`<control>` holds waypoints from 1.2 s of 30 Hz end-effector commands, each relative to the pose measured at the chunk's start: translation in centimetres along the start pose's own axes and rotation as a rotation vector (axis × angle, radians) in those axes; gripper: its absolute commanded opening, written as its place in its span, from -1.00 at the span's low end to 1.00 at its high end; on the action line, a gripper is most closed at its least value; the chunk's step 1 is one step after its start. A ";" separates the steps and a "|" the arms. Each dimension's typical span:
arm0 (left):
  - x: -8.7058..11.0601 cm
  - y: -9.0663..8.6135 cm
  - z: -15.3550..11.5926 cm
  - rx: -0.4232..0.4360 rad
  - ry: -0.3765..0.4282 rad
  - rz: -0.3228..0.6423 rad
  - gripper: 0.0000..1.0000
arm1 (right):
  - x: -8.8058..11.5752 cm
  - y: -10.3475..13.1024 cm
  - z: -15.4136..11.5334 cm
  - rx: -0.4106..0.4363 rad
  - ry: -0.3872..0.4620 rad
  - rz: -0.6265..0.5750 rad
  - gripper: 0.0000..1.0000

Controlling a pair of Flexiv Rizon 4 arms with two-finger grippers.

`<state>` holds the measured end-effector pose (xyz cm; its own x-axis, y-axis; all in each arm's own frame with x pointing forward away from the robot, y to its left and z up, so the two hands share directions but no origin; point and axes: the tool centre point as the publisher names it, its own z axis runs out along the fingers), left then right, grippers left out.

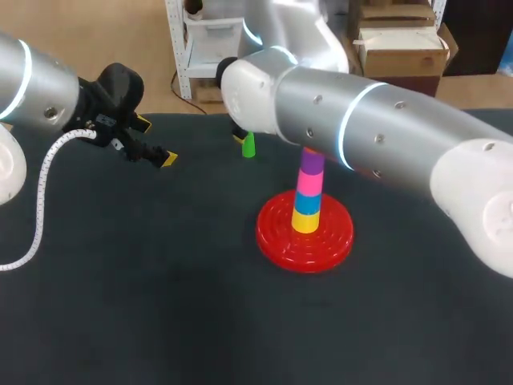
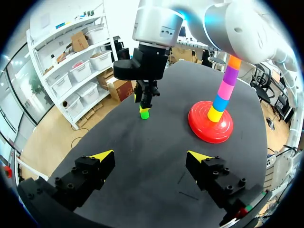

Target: Pick up and stack the cylinders on the red base in this order: pink,purple,orange,green

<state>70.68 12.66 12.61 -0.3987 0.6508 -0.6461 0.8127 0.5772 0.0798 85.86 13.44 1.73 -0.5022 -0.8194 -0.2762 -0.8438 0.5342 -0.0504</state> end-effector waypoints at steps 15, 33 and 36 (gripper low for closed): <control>0.0 0.0 0.0 -0.001 0.000 0.000 1.00 | -1.1 -0.5 0.2 -0.003 0.477 -0.022 -0.09; 0.0 0.0 0.0 -0.001 0.000 0.000 1.00 | -0.4 -0.4 0.3 -0.001 0.491 -0.019 -0.22; 0.0 0.0 0.0 -0.001 0.000 0.000 1.00 | -0.3 -0.4 0.4 0.000 0.494 -0.020 -1.00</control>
<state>70.68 12.66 12.61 -0.3987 0.6508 -0.6461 0.8127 0.5772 0.0798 85.31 13.11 1.51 -0.4903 -0.8384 -0.2382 -0.8535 0.5172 -0.0636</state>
